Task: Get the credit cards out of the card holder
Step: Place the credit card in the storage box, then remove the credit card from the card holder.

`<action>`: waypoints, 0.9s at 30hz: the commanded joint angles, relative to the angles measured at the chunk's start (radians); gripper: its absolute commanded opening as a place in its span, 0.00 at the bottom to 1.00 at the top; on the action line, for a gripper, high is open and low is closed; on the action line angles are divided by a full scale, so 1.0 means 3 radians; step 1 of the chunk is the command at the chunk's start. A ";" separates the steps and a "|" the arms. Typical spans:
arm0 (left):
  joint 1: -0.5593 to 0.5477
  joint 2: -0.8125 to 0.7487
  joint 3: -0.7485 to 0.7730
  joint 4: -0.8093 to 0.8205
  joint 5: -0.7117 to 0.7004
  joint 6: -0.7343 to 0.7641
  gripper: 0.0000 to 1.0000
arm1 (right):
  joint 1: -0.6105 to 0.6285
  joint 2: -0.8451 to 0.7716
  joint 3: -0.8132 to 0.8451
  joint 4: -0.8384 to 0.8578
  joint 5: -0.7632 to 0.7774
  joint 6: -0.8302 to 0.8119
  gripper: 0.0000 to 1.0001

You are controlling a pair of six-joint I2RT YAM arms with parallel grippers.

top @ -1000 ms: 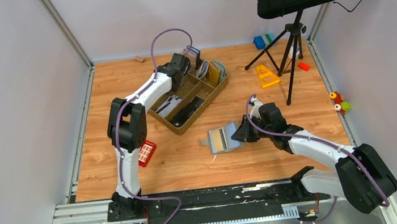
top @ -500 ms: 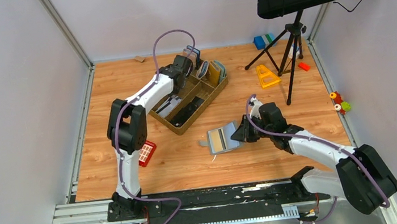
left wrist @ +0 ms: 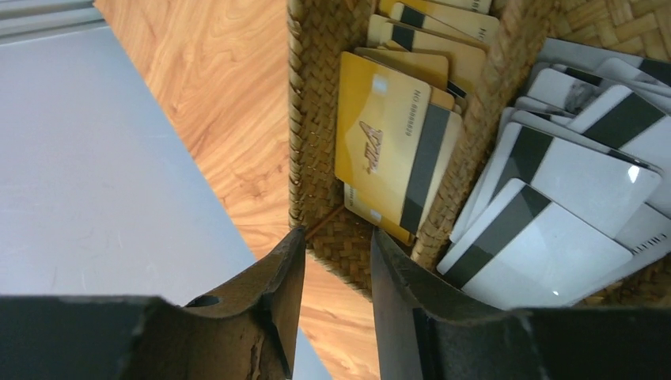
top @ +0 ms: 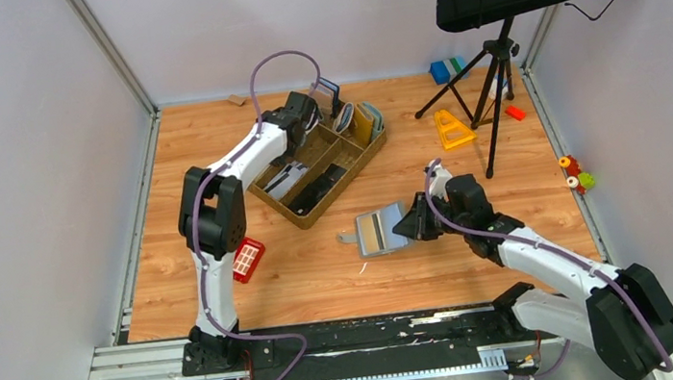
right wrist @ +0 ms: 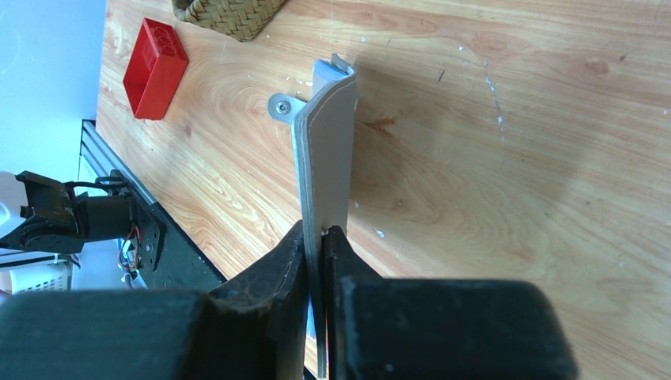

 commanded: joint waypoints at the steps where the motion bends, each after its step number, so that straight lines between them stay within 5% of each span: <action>1: -0.0036 -0.0247 0.0144 -0.0216 0.0169 -0.0225 0.44 | -0.0017 -0.0135 -0.0057 0.0070 -0.0007 -0.0006 0.00; 3: -0.0074 -0.0351 0.0139 -0.0294 0.0330 -0.0333 0.47 | -0.0015 -0.0201 -0.0087 0.0060 -0.0007 -0.0009 0.00; 4: -0.0107 -0.0403 0.0149 -0.0332 0.0406 -0.0420 0.59 | -0.0018 -0.0230 -0.0101 0.0055 -0.0003 -0.0014 0.00; 7: -0.0217 -0.0613 0.0069 -0.0324 0.0634 -0.0676 0.69 | -0.0027 -0.0330 -0.0148 0.0039 0.0023 -0.0008 0.00; 11: -0.0303 -0.0997 -0.0327 -0.0026 0.0904 -0.0975 0.99 | -0.0030 -0.0460 -0.0241 0.0074 0.0055 0.0029 0.00; 16: -0.0307 -0.1638 -0.1083 0.0564 0.1311 -0.1424 1.00 | -0.0033 -0.0552 -0.0405 0.0227 0.0084 0.0116 0.00; 27: -0.0306 -0.3027 -0.3188 0.2169 0.3008 -0.2552 1.00 | -0.0041 -0.0885 -0.0593 0.0246 0.0017 0.0210 0.00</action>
